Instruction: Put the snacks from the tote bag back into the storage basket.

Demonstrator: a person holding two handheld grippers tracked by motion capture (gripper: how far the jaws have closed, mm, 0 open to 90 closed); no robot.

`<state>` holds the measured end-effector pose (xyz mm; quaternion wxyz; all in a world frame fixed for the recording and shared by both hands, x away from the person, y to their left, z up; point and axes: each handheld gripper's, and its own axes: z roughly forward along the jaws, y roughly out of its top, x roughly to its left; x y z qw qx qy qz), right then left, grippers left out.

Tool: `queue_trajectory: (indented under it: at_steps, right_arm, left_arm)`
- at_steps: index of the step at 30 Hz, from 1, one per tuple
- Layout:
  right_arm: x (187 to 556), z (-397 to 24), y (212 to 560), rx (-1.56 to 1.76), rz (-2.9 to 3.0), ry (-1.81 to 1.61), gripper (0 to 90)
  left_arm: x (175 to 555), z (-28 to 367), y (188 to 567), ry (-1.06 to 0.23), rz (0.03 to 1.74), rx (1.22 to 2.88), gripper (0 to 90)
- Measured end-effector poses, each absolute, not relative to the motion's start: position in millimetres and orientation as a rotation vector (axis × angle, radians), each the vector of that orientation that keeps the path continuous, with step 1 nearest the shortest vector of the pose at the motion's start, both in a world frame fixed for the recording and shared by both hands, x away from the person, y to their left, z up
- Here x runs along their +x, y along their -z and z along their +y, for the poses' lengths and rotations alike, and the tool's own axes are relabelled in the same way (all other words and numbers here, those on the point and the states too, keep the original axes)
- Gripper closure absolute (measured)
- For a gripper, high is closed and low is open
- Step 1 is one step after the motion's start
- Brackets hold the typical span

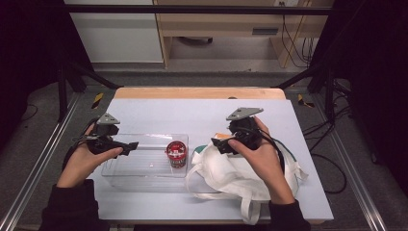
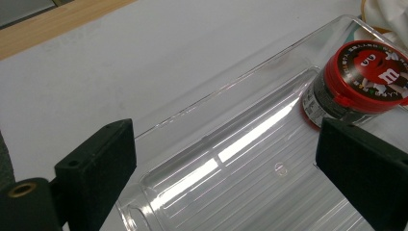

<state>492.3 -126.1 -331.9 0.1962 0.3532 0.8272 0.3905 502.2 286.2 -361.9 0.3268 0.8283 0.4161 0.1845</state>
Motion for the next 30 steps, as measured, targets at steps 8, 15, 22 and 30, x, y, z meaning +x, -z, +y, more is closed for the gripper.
queue_trajectory:
  at_steps: [8, 15, 22, 30]
  right_arm:
    - [492.3, -163.3, 322.7, 1.074, 2.231, -1.104, 7.3]
    - [490.5, -182.7, 320.6, 1.121, 2.191, -1.100, 7.2]
    - [489.7, -199.9, 320.2, 1.162, 2.153, -1.081, 7.2]
    - [487.3, -223.8, 322.1, 1.228, 2.113, -1.063, 7.3]
  left_arm:
    - [503.0, 290.3, 363.3, -0.470, 1.099, 2.161, 6.8]
    - [502.5, 299.0, 361.6, -0.477, 1.115, 2.137, 6.7]
    - [502.7, 307.6, 361.1, -0.483, 1.138, 2.120, 6.5]
    - [502.5, 318.2, 361.0, -0.478, 1.161, 2.094, 6.1]
